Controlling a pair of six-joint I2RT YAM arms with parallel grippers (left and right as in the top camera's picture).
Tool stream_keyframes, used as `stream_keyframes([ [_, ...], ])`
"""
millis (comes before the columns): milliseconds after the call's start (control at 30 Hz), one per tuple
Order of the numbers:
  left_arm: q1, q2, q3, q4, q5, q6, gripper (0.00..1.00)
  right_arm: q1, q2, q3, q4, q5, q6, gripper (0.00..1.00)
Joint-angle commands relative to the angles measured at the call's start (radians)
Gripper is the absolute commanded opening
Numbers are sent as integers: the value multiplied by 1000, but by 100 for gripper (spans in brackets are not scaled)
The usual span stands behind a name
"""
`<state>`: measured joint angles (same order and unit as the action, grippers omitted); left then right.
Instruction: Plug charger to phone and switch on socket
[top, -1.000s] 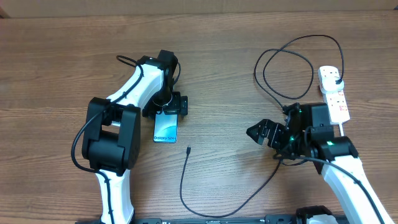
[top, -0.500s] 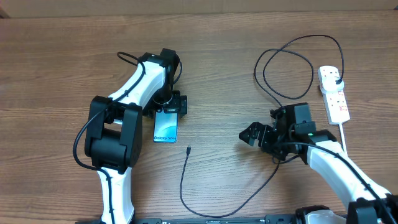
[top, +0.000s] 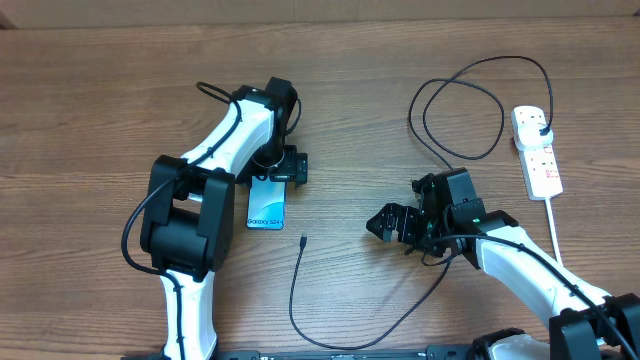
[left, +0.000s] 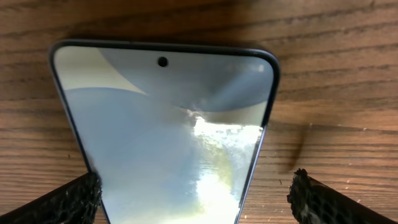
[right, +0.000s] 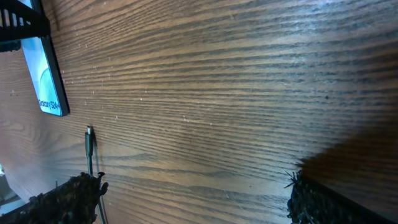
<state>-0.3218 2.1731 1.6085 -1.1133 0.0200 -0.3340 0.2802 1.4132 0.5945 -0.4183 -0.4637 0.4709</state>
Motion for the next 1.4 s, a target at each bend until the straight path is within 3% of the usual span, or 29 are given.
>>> stream_keyframes([
  [0, -8, 17, -49, 27, 9, -4, 100, 5, 3, -6, 6, 18, 5, 100],
  [200, -2, 17, -63, 37, -73, -6, 100, 5, 3, -6, 5, 21, 4, 100],
  [800, 0, 17, -117, 48, -72, -6, 99, 5, 3, -6, 6, 29, 4, 100],
  [933, 0, 17, -116, 49, -72, -6, 80, 5, 3, -6, 6, 29, 5, 100],
  [1033, 0, 17, -116, 53, -72, -6, 77, 5, 3, -6, 6, 29, 5, 100],
  [1133, 1, 17, -108, 48, -71, -6, 67, 5, 3, -6, 6, 29, 5, 100],
  [1367, 2, 17, -9, -79, -44, -3, 59, 5, 3, -5, 15, -64, 4, 100],
])
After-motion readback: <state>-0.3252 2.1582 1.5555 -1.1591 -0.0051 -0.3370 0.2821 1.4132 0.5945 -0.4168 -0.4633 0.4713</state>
